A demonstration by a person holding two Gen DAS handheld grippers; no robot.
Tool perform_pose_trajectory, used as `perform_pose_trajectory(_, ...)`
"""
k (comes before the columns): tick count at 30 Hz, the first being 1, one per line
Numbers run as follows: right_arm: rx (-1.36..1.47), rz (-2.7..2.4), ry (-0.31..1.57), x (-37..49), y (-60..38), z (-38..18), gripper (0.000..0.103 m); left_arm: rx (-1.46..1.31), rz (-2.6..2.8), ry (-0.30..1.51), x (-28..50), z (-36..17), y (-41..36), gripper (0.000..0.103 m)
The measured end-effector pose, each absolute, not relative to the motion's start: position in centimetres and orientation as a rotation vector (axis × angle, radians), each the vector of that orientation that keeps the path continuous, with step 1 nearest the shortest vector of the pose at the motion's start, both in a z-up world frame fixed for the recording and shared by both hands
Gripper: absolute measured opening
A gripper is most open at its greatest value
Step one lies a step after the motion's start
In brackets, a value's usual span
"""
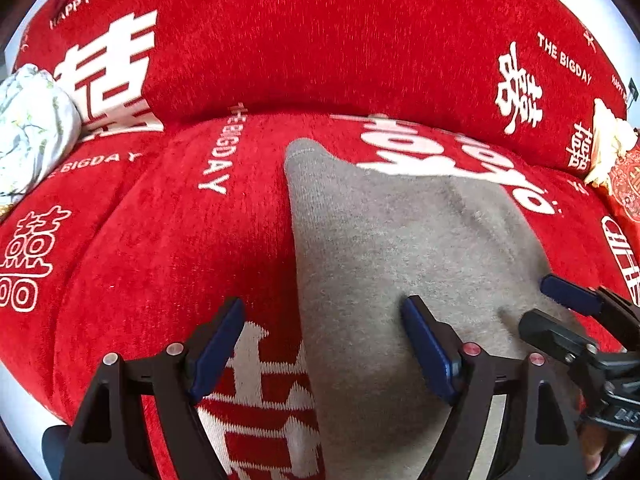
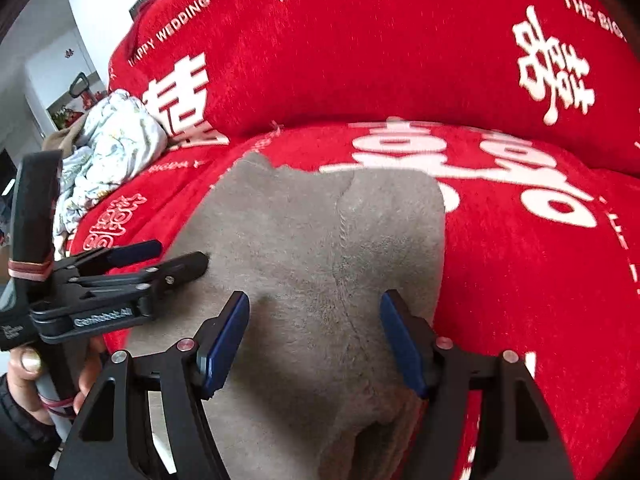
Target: Fold small clothes
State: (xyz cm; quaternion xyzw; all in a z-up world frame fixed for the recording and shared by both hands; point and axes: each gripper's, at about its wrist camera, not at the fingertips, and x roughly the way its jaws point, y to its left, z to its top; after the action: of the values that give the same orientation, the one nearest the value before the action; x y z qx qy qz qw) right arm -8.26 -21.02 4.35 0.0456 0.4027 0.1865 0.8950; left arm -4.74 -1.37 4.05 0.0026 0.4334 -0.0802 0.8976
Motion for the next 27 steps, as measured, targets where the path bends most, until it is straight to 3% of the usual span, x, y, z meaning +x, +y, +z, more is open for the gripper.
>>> perform_pose_trajectory(5,0.062,0.449,0.772,-12.0,-20.2,5.8,0.072,0.075,-0.16,0.796,-7.7,5.2,-2.1,0.083)
perform_pose_trajectory(7,0.072,0.48,0.769,-13.1,-20.0,5.7,0.076,0.089,-0.158,0.774,-8.5,5.2,-2.2,0.083)
perform_pose_trajectory(16,0.064,0.424,0.851,-15.6,-20.6,1.0,0.078,0.126,-0.142,0.748,-10.7,4.3,-2.5,0.083)
perform_pose_trajectory(23,0.005,0.331,0.903,-17.5,-20.3,1.7,0.08,0.167,-0.127,0.754,-12.8,4.7,-3.2,0.083)
perform_pose_trajectory(27,-0.035,0.236,0.835,-18.5,-20.3,3.6,0.083,0.215,-0.09,0.703,-14.5,5.8,-3.7,0.083)
